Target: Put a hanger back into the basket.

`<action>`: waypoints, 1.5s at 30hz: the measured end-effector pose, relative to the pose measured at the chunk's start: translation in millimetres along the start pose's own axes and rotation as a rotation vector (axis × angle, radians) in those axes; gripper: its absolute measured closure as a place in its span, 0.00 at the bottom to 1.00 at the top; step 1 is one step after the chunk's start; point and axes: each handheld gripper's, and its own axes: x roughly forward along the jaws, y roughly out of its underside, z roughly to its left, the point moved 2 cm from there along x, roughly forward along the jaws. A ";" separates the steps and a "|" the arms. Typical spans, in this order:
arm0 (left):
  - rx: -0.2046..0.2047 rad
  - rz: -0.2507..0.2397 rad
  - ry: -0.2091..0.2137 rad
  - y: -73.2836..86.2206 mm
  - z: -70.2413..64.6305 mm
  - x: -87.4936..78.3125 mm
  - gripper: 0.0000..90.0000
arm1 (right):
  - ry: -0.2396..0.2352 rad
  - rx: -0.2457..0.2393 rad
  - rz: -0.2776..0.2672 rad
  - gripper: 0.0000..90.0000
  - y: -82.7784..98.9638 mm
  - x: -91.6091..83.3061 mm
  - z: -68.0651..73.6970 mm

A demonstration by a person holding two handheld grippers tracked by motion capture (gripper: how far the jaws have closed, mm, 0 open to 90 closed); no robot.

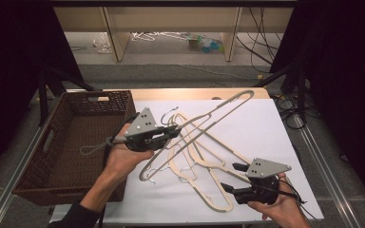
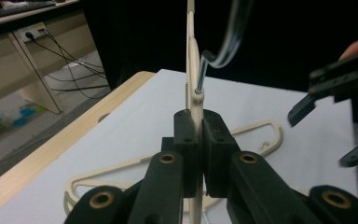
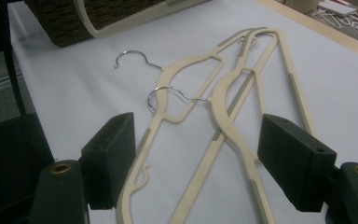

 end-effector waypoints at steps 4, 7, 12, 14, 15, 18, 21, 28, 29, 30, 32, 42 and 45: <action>-0.083 -0.024 0.030 -14.2 4.4 -20.6 0.95 | -0.002 0.004 0.004 0.32 2.4 0.8 0.0; -0.137 -0.044 0.053 -25.0 8.8 -36.8 0.95 | -0.006 0.010 0.012 0.32 4.6 2.2 0.2; -0.156 -0.051 0.043 -41.2 13.1 -59.9 0.95 | -0.008 0.004 0.019 0.32 6.4 2.8 -1.1; -0.138 -0.046 0.022 -46.8 17.1 -70.6 0.95 | -0.007 0.005 0.016 0.32 6.9 2.7 -2.3; -0.140 -0.048 0.007 -48.6 20.5 -77.5 0.95 | -0.004 0.006 0.017 0.32 7.4 2.5 -2.8; -0.138 -0.048 -0.039 -46.9 31.4 -92.9 0.95 | -0.009 0.013 0.022 0.32 8.5 1.7 -3.5; -0.160 -0.050 -0.093 -37.7 47.4 -111.5 0.95 | -0.006 0.013 0.022 0.32 9.1 1.7 -4.0; -0.180 -0.058 -0.221 -17.7 83.0 -149.7 0.95 | -0.010 0.018 0.036 0.32 11.0 4.1 -4.2; -0.180 -0.058 -0.221 -17.7 83.0 -149.7 0.95 | -0.006 0.015 0.036 0.32 11.3 4.6 -4.5; -0.152 -0.056 -0.261 -10.5 92.8 -159.1 0.95 | -0.009 0.017 0.039 0.32 11.7 4.8 -4.7; -0.060 -0.026 -0.280 -3.4 104.9 -167.8 0.95 | -0.013 0.016 0.040 0.32 12.0 5.1 -5.2; -0.090 0.060 -0.339 42.1 127.5 -185.6 0.95 | -0.015 0.016 0.047 0.32 13.5 7.1 -4.8; -0.099 0.076 -0.353 50.6 131.2 -188.4 0.95 | -0.014 0.014 0.048 0.32 14.2 7.9 -5.1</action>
